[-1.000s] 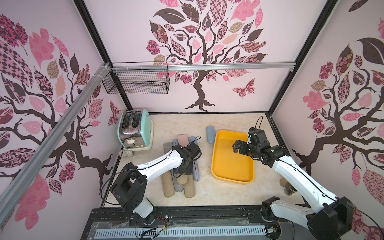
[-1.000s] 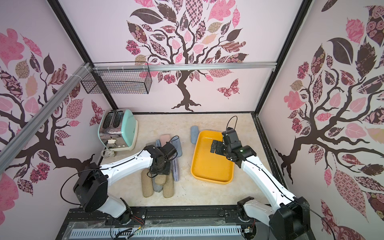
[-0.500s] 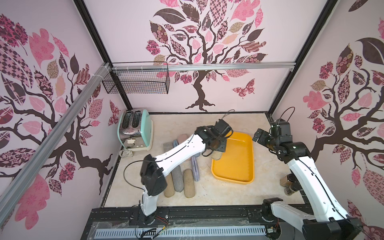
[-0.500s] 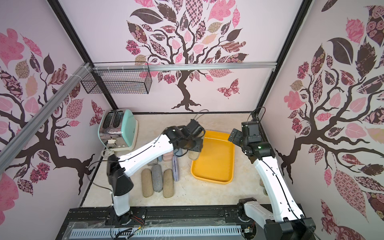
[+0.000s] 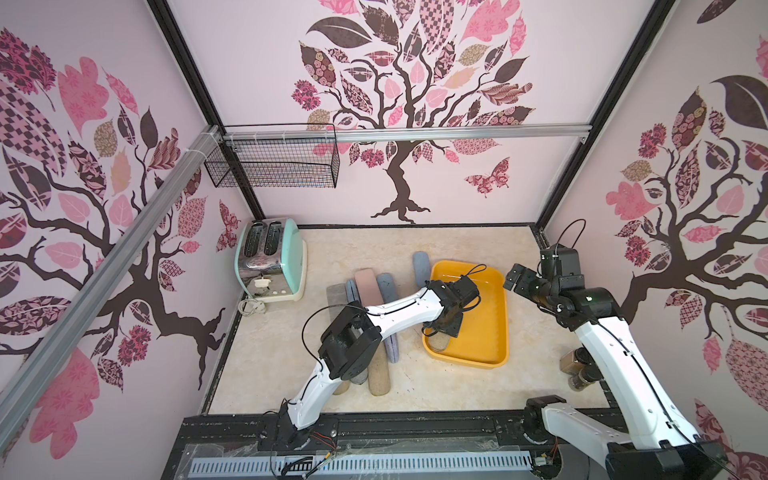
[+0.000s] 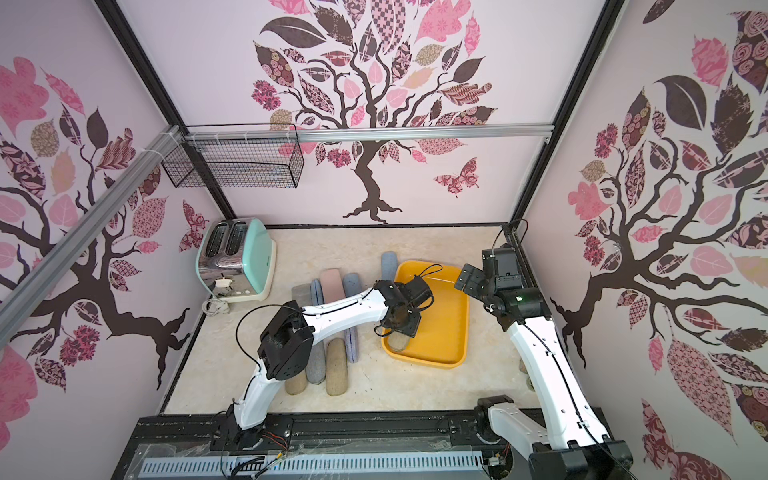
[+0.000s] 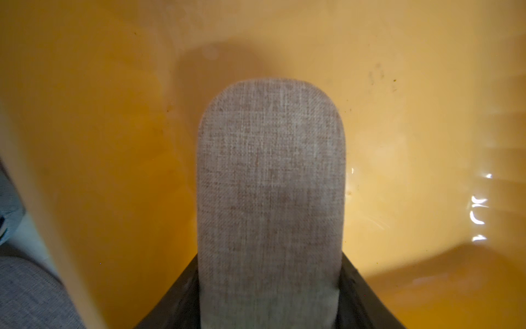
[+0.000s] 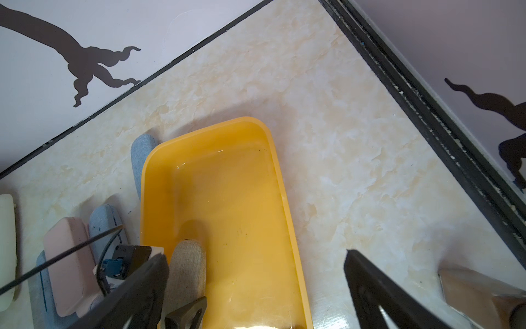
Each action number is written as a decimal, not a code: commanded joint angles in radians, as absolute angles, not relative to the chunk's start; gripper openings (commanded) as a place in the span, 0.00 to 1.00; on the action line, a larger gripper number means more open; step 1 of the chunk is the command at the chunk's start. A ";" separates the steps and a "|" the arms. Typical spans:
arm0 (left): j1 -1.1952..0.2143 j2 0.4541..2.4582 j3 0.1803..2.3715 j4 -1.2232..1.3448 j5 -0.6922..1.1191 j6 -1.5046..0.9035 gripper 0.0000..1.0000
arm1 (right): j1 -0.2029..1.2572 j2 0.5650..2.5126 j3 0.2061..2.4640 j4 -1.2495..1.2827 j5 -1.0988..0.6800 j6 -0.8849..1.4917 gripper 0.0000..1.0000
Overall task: Put the glasses cases into the storage boxes
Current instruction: Place the glasses case in the storage box.
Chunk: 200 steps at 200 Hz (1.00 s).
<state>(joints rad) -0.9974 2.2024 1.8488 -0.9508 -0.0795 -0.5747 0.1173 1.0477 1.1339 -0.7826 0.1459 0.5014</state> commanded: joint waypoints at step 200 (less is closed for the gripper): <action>-0.549 1.247 1.273 -0.870 -0.267 -0.587 0.97 | 0.512 1.163 1.153 -0.603 -0.028 0.559 0.99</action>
<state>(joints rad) -0.6930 1.3521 1.4528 -0.8700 -0.2729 -0.6098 0.4248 1.1591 1.2072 -0.7033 0.0116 0.5137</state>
